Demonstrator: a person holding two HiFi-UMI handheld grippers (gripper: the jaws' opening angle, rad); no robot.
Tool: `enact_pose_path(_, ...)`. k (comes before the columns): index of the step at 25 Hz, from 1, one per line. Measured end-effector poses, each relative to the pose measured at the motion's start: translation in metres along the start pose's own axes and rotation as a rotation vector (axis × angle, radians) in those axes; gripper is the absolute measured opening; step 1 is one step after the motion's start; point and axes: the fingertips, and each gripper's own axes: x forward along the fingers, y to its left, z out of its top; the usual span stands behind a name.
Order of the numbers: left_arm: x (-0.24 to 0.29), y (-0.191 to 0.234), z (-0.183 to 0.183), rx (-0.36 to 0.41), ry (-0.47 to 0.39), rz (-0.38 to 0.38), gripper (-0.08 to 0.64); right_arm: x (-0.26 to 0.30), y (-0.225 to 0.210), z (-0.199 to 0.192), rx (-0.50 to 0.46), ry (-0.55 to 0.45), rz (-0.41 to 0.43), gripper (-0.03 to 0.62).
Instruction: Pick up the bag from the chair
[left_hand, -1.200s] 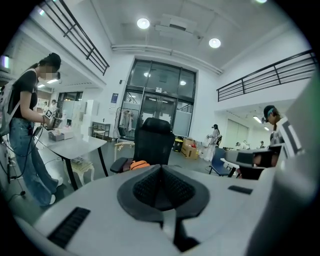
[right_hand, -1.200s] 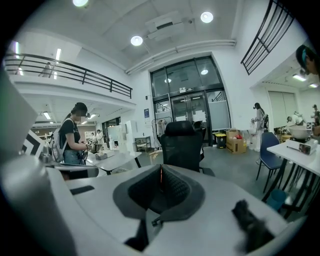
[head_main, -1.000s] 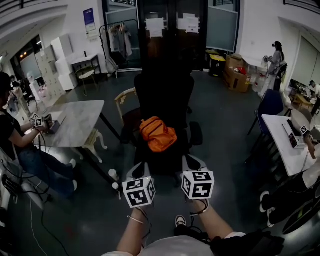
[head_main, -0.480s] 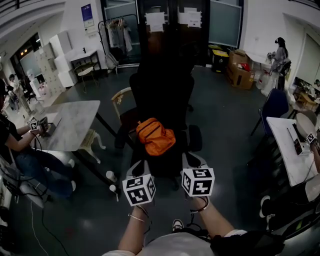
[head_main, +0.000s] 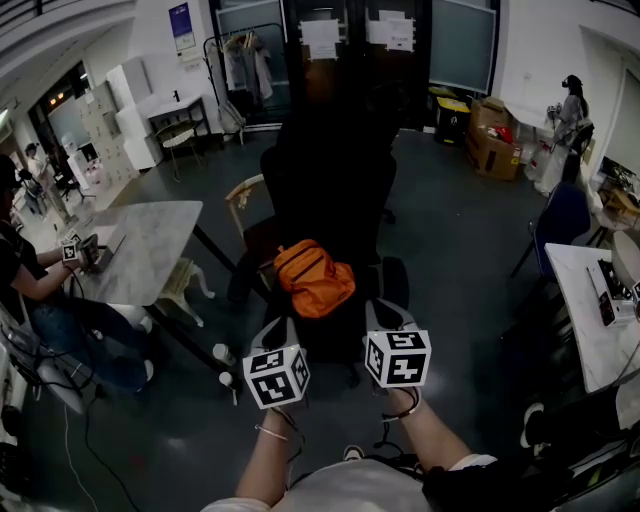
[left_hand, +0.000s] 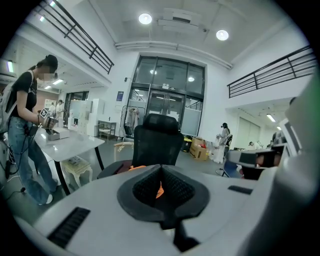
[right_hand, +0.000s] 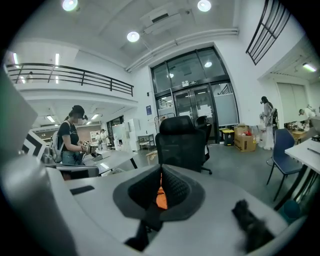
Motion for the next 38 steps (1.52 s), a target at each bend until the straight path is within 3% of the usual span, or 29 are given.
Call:
enact_pose_path(11, 0.035, -0.006, 0.008, 0.01, 0.005, 0.03, 0.017, 0.035, -0.019, 0.007, 0.0, 0.005, 0.047, 0.032)
enact_pose_path(22, 0.037, -0.016, 0.0, 0.018, 0.042, 0.022, 0.017, 0.039, -0.033, -0.002, 0.083, 0.009, 0.052, 0.032)
enact_pose_path(38, 0.092, -0.009, 0.005, -0.033, 0.05, -0.01, 0.017, 0.082, -0.043, 0.01, 0.073, 0.023, 0.044, 0.032)
